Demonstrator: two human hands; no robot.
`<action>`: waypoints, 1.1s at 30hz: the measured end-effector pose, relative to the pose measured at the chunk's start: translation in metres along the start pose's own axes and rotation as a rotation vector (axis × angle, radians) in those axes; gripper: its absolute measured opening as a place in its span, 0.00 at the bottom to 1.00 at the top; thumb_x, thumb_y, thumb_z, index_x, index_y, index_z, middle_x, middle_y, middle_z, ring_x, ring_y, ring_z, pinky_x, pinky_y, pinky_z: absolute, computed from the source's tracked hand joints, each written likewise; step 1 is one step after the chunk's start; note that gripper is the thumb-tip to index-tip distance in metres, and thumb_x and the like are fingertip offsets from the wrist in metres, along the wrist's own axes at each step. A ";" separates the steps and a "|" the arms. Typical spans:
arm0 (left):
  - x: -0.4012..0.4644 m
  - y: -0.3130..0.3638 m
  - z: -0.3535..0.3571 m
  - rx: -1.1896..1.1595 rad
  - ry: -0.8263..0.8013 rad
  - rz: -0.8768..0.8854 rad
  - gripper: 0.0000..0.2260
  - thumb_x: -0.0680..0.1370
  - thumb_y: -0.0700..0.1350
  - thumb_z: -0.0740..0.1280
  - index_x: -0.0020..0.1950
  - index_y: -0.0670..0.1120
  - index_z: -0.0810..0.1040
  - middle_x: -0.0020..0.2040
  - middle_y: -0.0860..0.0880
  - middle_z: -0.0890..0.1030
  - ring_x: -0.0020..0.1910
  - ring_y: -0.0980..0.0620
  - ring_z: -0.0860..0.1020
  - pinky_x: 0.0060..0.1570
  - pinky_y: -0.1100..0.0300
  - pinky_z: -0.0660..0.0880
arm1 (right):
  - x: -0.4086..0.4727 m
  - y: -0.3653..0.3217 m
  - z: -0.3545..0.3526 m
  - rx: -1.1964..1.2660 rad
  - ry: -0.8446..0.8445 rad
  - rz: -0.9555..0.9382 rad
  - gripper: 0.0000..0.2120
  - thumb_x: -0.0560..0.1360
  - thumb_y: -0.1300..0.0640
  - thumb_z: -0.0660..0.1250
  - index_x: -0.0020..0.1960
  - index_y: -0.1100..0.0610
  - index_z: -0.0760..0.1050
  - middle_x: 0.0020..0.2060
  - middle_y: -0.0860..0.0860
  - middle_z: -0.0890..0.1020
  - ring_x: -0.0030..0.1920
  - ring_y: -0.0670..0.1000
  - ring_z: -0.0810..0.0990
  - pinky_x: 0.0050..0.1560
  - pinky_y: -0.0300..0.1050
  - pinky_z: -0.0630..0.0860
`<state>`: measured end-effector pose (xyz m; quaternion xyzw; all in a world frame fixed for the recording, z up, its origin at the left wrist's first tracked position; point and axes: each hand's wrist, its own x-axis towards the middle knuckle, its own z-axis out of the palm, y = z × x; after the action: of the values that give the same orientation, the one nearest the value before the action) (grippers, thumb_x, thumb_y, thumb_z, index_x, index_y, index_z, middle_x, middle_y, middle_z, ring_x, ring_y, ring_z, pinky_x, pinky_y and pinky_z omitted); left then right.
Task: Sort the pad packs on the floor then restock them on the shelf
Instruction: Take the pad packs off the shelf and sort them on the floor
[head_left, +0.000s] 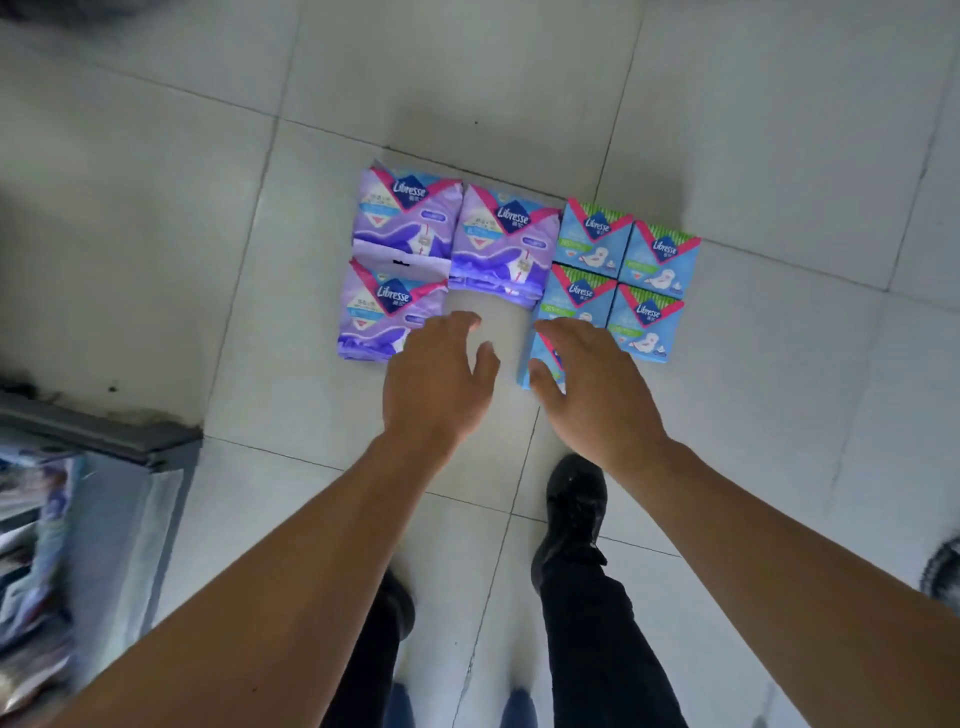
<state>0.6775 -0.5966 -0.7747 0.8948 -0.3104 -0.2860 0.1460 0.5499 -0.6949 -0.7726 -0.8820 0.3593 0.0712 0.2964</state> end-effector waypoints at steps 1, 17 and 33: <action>-0.009 -0.005 -0.026 0.020 0.040 0.015 0.16 0.79 0.51 0.61 0.65 0.49 0.74 0.60 0.47 0.78 0.58 0.45 0.76 0.54 0.51 0.73 | -0.001 -0.026 -0.011 -0.048 0.015 -0.051 0.21 0.76 0.50 0.61 0.66 0.57 0.74 0.60 0.54 0.79 0.58 0.59 0.77 0.52 0.54 0.76; -0.197 -0.187 -0.309 -0.176 0.466 -0.379 0.16 0.80 0.53 0.60 0.67 0.54 0.72 0.64 0.52 0.74 0.60 0.48 0.74 0.58 0.49 0.73 | -0.045 -0.397 -0.044 -0.262 -0.064 -0.708 0.23 0.76 0.46 0.54 0.66 0.56 0.72 0.61 0.53 0.78 0.57 0.59 0.78 0.49 0.53 0.77; -0.453 -0.322 -0.323 -0.400 1.057 -1.021 0.14 0.77 0.49 0.64 0.63 0.52 0.74 0.58 0.52 0.78 0.53 0.51 0.77 0.47 0.58 0.72 | -0.202 -0.600 0.074 -0.159 -0.358 -1.330 0.21 0.77 0.53 0.65 0.68 0.58 0.71 0.62 0.55 0.77 0.59 0.60 0.76 0.52 0.55 0.75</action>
<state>0.7323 -0.0345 -0.4690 0.9017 0.3111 0.0978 0.2840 0.8146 -0.1931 -0.4814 -0.9086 -0.3184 0.0449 0.2665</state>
